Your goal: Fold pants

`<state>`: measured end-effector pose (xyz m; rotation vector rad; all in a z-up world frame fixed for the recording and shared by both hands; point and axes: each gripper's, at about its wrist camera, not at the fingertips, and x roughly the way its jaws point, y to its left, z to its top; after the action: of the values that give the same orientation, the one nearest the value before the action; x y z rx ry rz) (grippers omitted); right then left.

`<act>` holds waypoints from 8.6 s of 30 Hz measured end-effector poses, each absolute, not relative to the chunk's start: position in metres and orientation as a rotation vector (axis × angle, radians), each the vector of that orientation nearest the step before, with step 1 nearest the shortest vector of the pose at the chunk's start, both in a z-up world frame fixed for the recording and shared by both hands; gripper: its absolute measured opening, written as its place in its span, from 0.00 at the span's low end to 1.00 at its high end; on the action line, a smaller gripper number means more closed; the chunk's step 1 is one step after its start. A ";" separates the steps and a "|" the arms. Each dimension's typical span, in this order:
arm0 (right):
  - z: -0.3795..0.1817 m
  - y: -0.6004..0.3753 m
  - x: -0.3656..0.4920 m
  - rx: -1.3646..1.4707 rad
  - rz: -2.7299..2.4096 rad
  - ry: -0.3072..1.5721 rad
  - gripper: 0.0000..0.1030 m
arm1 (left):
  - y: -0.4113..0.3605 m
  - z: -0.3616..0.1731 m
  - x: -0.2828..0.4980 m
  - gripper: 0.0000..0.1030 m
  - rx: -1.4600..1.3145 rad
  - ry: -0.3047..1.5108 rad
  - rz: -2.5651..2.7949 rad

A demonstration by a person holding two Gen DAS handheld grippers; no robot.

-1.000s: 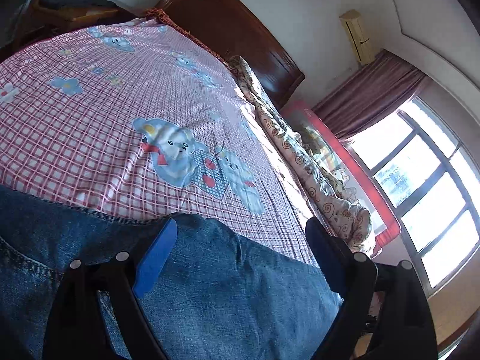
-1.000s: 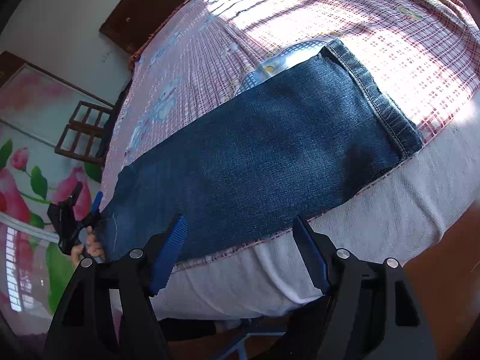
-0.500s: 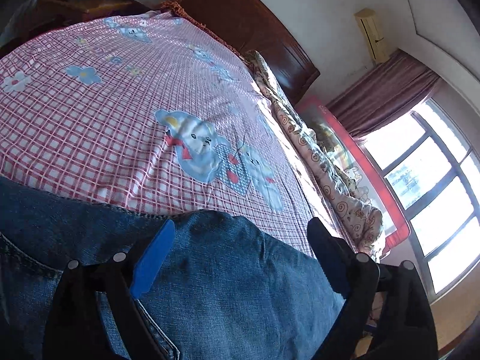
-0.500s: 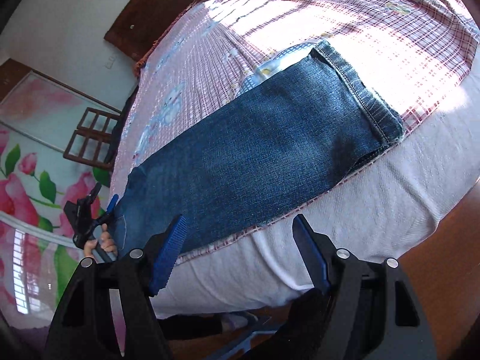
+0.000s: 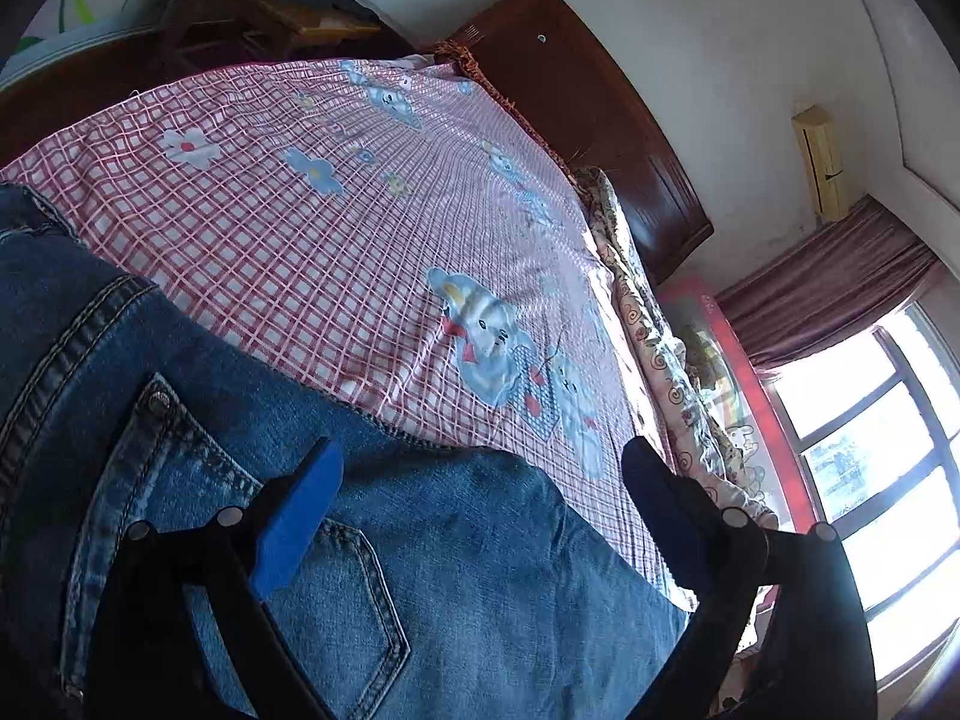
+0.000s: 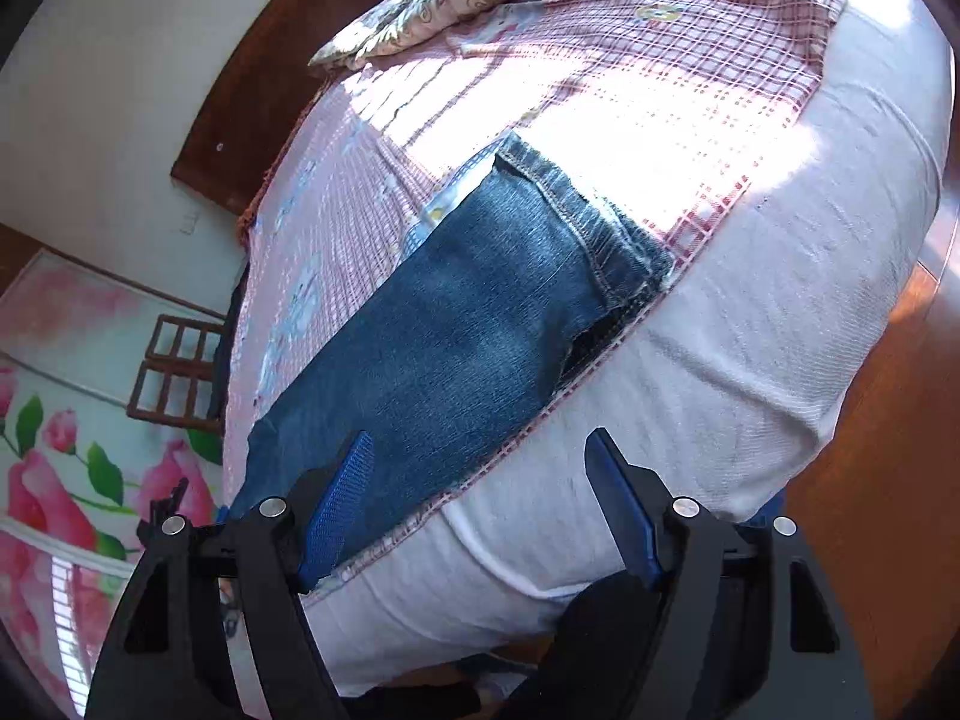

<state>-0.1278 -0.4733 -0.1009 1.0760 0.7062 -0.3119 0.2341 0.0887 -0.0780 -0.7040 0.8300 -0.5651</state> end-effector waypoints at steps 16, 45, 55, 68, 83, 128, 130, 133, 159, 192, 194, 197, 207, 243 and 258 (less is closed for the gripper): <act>-0.128 -0.546 -0.117 1.171 -0.370 0.514 0.70 | 0.065 -0.104 0.062 0.97 -0.727 1.071 -0.686; 0.002 -0.425 -0.026 0.766 -0.132 0.554 0.18 | 0.097 -0.070 0.068 0.98 -0.690 0.955 -0.636; -0.009 -0.306 0.057 0.688 0.051 0.676 0.18 | 0.116 -0.073 0.067 0.98 -0.513 0.970 -0.514; -0.083 -0.200 0.105 0.429 0.056 0.915 0.18 | 0.144 -0.081 0.066 0.98 -0.466 1.002 -0.420; -0.075 -0.205 0.094 0.417 0.038 0.840 0.66 | 0.135 -0.087 0.079 0.98 -0.288 1.030 -0.258; -0.120 -0.184 0.119 0.095 -0.123 0.905 0.67 | 0.197 -0.119 0.133 0.98 -0.207 1.196 0.103; -0.120 -0.184 0.119 0.095 -0.123 0.904 0.67 | 0.199 -0.118 0.137 0.98 -0.211 1.194 0.103; -0.120 -0.184 0.119 0.094 -0.123 0.905 0.67 | 0.211 -0.119 0.145 0.98 -0.302 1.203 0.076; -0.119 -0.184 0.120 0.094 -0.113 0.912 0.68 | 0.298 -0.136 0.163 0.93 -1.178 1.042 -0.127; -0.093 -0.241 0.076 0.528 -0.036 0.851 0.82 | 0.198 -0.017 0.131 0.12 -0.666 0.708 -0.200; -0.089 -0.257 0.060 0.590 -0.048 0.831 0.82 | 0.168 0.001 0.127 0.12 -0.587 0.675 -0.278; -0.084 -0.282 0.037 0.669 -0.070 0.800 0.82 | 0.119 0.023 0.117 0.12 -0.458 0.643 -0.398; -0.069 -0.351 -0.017 0.799 -0.160 0.687 0.82 | -0.025 0.011 0.069 0.12 -0.144 0.723 -0.708; -0.106 -0.345 0.063 1.049 -0.010 0.727 0.82 | 0.196 -0.146 0.110 0.97 -1.124 0.905 -0.782; -0.108 -0.301 0.075 0.765 0.005 0.888 0.49 | 0.191 -0.152 0.108 0.95 -1.083 0.896 -0.860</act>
<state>0.0753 -0.3008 -0.1082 0.7647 0.8883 0.0053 0.1077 0.1907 -0.1516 -1.0827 0.8964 -0.8602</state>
